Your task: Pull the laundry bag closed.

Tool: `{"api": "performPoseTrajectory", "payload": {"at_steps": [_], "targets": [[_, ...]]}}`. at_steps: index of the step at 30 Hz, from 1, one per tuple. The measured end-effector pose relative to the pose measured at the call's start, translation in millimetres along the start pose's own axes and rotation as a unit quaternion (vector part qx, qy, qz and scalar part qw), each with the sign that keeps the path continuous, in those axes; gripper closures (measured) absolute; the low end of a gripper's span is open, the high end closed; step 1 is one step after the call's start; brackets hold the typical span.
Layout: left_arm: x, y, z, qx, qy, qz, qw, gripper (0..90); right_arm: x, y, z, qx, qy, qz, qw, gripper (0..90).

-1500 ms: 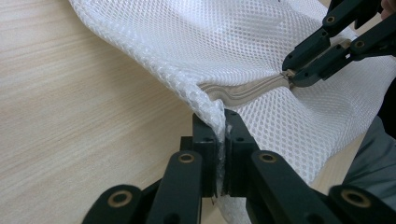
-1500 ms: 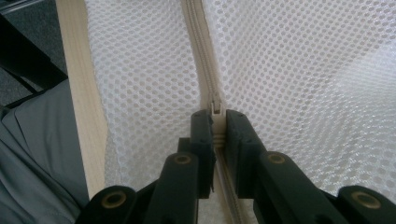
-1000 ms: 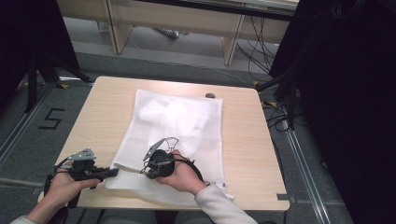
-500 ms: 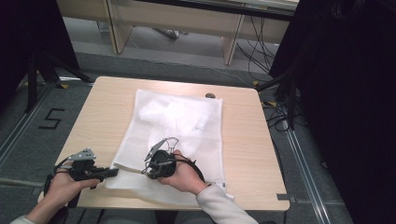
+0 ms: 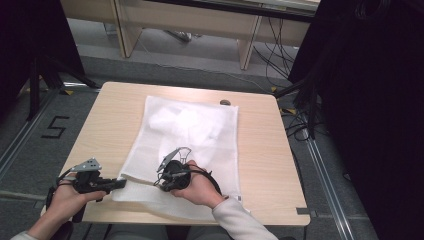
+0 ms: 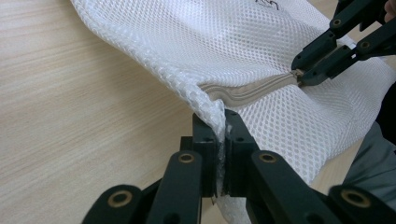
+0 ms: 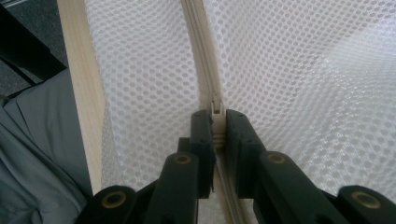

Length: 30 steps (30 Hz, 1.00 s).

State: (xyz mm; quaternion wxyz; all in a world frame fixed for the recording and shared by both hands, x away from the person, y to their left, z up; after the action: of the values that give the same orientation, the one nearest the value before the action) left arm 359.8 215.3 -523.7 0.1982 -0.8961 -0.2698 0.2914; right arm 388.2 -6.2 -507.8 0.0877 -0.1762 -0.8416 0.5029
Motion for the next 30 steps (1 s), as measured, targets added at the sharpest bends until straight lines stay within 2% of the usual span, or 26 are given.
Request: {"api": "performPoseTrajectory", "payload": {"at_steps": [3,5,7,14,16,22,24,25,27,29,30], "targets": [[-0.1,0.7,0.2,0.001,0.000,0.001,1.0000,84.9,-2.0,-0.7,2.6,-0.002,-0.001,0.000,1.0000,82.4],[-0.1,0.8,0.4,0.003,0.001,0.000,1.0000,84.9,-1.5,-1.6,3.4,0.002,0.006,0.001,1.0000,82.4],[0.0,0.7,0.6,0.003,0.001,0.000,1.0000,84.9,-1.5,-1.0,2.8,0.001,-0.002,0.001,1.0000,82.4],[0.2,0.8,0.7,0.003,0.002,0.000,1.0000,84.8,-2.8,-2.7,3.2,-0.002,-0.002,0.002,1.0000,82.4],[0.1,1.1,0.9,0.004,0.001,0.000,1.0000,84.9,-2.2,-3.6,4.3,0.003,0.006,0.002,1.0000,82.4],[0.2,1.3,1.5,0.006,-0.001,0.000,1.0000,84.9,-3.4,-4.4,5.5,0.000,-0.002,0.000,1.0000,82.4],[0.5,1.0,1.7,0.006,-0.001,-0.001,1.0000,84.9,-3.4,-6.2,7.2,0.004,0.007,0.002,1.0000,82.4],[0.6,1.0,1.7,0.006,0.000,-0.001,1.0000,84.9,-4.3,-6.6,7.6,0.003,0.002,-0.001,1.0000,82.4],[0.3,1.4,1.6,0.006,0.000,-0.002,1.0000,84.9,-4.9,-7.4,9.4,0.005,0.008,0.003,1.0000,82.4],[0.3,1.4,1.6,0.006,0.000,-0.003,1.0000,84.8,-6.2,-7.6,10.3,0.002,0.000,0.003,1.0000,82.4],[0.5,1.5,1.7,0.005,0.000,-0.005,1.0000,84.8,-5.6,-8.3,11.0,0.006,0.006,0.004,1.0000,82.4]]}}
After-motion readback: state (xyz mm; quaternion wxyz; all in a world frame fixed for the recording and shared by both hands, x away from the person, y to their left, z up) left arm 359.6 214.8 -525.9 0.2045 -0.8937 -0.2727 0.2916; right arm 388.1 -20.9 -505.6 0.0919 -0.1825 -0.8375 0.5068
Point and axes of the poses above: each handheld gripper's, and its own axes: y roughly forward along the jaws, z roughly out of its underside, x roughly to its left, the point moved 5 cm from there along y, roughly forward along the jaws, and after that the axes turned 8 degrees about z, right-handed, at the moved point
